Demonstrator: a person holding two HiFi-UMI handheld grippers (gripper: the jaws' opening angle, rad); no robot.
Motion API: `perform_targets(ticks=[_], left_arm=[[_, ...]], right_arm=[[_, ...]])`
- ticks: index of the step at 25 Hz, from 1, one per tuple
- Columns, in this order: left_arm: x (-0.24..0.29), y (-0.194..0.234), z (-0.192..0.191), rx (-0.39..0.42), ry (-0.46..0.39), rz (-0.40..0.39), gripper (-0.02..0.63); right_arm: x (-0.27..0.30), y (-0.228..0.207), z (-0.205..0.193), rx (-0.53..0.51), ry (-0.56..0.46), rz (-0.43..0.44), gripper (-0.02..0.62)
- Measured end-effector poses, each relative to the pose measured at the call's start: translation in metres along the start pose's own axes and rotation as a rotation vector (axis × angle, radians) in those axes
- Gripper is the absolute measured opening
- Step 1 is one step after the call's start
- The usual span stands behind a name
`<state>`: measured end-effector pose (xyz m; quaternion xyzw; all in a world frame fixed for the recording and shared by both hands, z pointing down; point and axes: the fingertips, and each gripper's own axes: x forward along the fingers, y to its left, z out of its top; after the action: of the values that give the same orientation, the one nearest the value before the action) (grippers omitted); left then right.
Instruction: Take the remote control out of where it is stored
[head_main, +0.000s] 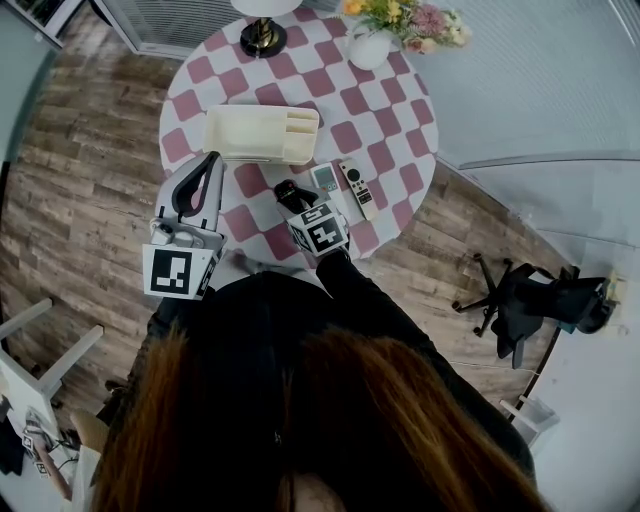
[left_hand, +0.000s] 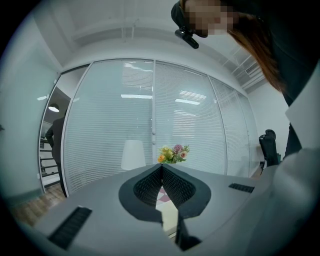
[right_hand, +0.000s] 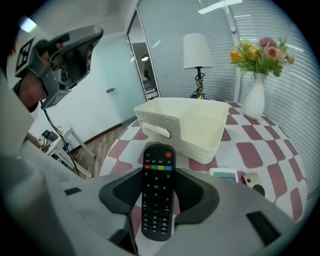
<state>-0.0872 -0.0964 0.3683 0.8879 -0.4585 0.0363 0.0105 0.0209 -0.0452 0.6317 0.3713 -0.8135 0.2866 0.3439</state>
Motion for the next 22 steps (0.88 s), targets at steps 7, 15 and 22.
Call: perform_targets(ticks=[7, 15, 22], left_arm=[[0.000, -0.002, -0.002, 0.001, 0.003, -0.008, 0.009], [-0.002, -0.002, -0.002, 0.002, 0.004, -0.011, 0.009], [-0.002, -0.001, -0.003, 0.002, 0.008, -0.014, 0.009]], right_arm=[[0.027, -0.010, -0.005, 0.027, 0.066, -0.031, 0.202], [0.041, -0.017, -0.017, 0.020, 0.121, -0.062, 0.202], [0.049, -0.017, -0.021, 0.001, 0.140, -0.069, 0.204]])
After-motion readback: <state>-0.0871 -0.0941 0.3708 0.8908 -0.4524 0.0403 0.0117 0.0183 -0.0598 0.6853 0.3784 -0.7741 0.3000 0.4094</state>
